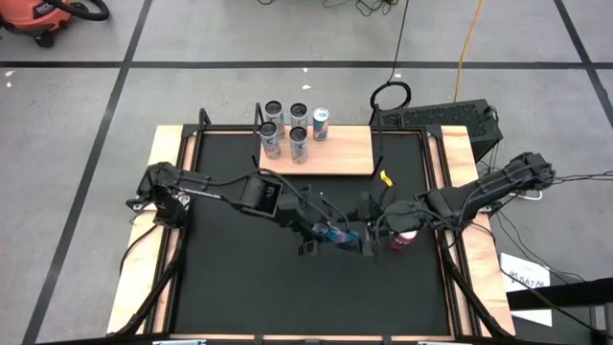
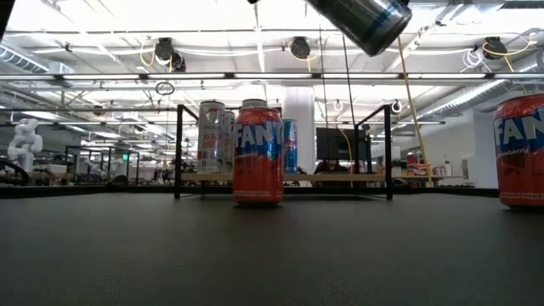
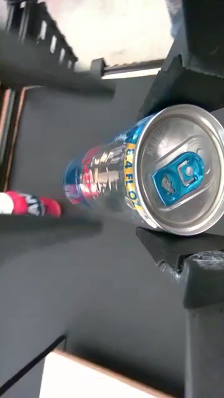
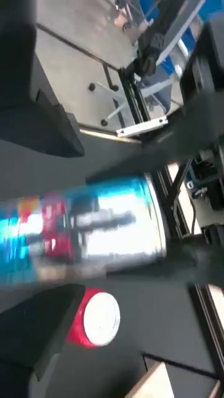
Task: Place canned beverage on shelf
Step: Put the blue soda can on the shelf aligned with the other blue soda can on the shelf
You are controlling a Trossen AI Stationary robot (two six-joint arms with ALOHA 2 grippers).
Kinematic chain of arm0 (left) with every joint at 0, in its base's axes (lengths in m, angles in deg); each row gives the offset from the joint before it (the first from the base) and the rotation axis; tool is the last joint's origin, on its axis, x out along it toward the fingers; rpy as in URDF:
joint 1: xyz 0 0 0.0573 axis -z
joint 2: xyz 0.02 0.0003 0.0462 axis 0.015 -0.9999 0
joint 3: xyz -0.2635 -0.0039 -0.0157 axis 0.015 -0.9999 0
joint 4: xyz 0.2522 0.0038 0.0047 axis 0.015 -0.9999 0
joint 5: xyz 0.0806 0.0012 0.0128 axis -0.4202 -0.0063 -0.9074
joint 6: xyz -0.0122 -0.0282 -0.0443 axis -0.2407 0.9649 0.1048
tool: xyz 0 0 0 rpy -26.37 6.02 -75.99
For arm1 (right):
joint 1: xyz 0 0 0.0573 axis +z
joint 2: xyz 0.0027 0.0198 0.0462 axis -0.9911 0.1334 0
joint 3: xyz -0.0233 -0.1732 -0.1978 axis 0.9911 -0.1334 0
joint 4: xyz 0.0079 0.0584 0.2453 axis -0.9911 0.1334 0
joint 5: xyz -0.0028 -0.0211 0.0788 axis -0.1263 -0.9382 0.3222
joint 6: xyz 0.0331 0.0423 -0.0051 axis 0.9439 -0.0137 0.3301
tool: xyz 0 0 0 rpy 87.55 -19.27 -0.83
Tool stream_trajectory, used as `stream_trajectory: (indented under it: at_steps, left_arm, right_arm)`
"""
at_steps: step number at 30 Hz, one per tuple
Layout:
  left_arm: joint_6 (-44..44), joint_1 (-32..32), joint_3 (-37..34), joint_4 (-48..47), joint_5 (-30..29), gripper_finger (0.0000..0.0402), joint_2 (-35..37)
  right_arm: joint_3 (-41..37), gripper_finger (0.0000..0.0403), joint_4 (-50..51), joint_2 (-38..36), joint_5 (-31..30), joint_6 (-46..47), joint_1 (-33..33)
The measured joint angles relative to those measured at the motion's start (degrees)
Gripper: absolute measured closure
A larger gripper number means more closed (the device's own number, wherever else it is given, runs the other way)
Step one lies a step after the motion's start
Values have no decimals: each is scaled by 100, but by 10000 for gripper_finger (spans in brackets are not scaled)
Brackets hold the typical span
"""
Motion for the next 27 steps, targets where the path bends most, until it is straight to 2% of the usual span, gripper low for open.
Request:
stream_trajectory:
  at_steps: [5,19,22,27]
  left_arm:
    - [-216,-74,0,43,-17,173,0]
    - [-661,-131,0,16,202,173,44]
    - [-825,-140,0,-13,303,173,44]
    - [-1031,-162,0,33,579,173,44]
  right_arm:
    - [0,59,6,161,307,238,-227]
    - [0,154,62,199,1147,196,-556]
    - [0,156,65,215,1169,74,-571]
    - [0,130,28,215,1501,-79,-595]
